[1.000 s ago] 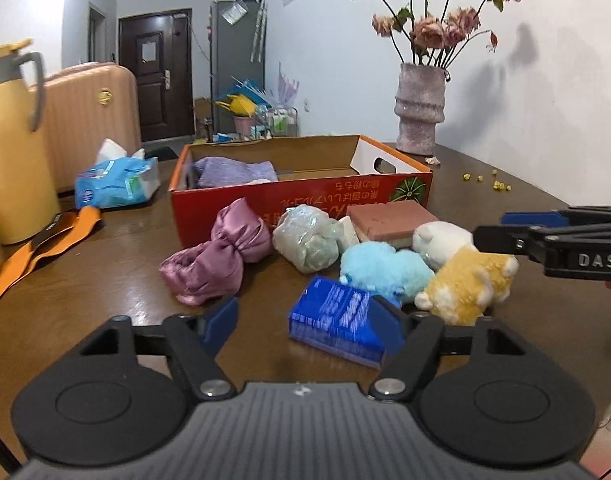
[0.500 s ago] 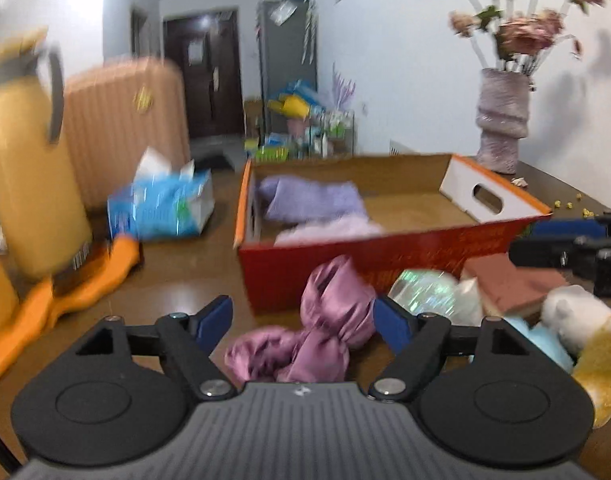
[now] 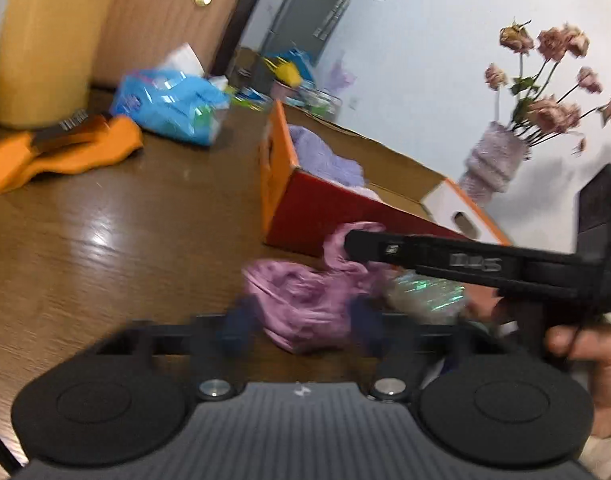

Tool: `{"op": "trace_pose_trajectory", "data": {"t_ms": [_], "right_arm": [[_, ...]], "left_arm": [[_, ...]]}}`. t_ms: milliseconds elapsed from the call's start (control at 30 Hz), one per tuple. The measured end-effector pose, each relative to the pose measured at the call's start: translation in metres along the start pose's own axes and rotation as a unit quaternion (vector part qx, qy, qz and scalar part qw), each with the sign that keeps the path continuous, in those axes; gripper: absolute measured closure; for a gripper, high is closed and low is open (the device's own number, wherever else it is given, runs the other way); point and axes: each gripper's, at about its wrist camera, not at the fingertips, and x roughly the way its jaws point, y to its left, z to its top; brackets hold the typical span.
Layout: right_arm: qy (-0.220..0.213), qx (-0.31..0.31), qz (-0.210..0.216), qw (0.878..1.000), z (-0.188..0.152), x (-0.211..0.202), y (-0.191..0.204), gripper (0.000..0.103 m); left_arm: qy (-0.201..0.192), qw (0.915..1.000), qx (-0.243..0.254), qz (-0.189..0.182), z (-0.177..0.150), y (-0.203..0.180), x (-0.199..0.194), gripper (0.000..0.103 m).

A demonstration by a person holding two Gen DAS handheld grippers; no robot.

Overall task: Organize soft objects
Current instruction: 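Lower both grippers onto the pink satin scrunchie and close, then carry the scrunchie into the box and open both grippers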

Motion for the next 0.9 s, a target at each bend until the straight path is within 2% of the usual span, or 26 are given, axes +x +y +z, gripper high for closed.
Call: {"op": "trace_pose_trajectory", "data": {"t_ms": [33,133,267,333,433,600,700,900], "right_arm": [[0.003,0.008,-0.006,1.000,-0.002,0.002,-0.001,0.082],[-0.007,0.019,-0.007,1.000,-0.006,-0.011,0.003,0.097],[-0.042,-0.003,-0.008,0.999,-0.019,-0.060,0.024,0.097],[-0.071,-0.008,-0.006,0.997,-0.031,-0.096,0.031,0.097],[-0.105,0.017,-0.014,0.994,-0.055,-0.147,0.033,0.097],[-0.139,0.051,-0.044,0.988,-0.095,-0.218,0.022,0.097],[-0.160,0.074,-0.052,0.983,-0.112,-0.253,0.010,0.097],[-0.187,0.093,-0.056,0.976,-0.135,-0.290,-0.002,0.097]], "left_arm": [[0.003,0.9999,-0.011,-0.012,0.000,0.003,0.000,0.079],[-0.012,0.9998,-0.014,-0.013,-0.001,0.001,-0.013,0.085],[-0.049,0.9982,0.015,-0.032,-0.011,-0.023,-0.052,0.085],[-0.056,0.9964,0.048,-0.043,-0.019,-0.044,-0.071,0.085],[-0.061,0.9922,0.077,-0.077,-0.032,-0.073,-0.097,0.085],[-0.042,0.9858,0.118,-0.113,-0.054,-0.127,-0.111,0.086],[-0.044,0.9811,0.138,-0.129,-0.065,-0.152,-0.118,0.086],[-0.049,0.9776,0.159,-0.129,-0.077,-0.183,-0.127,0.086]]}}
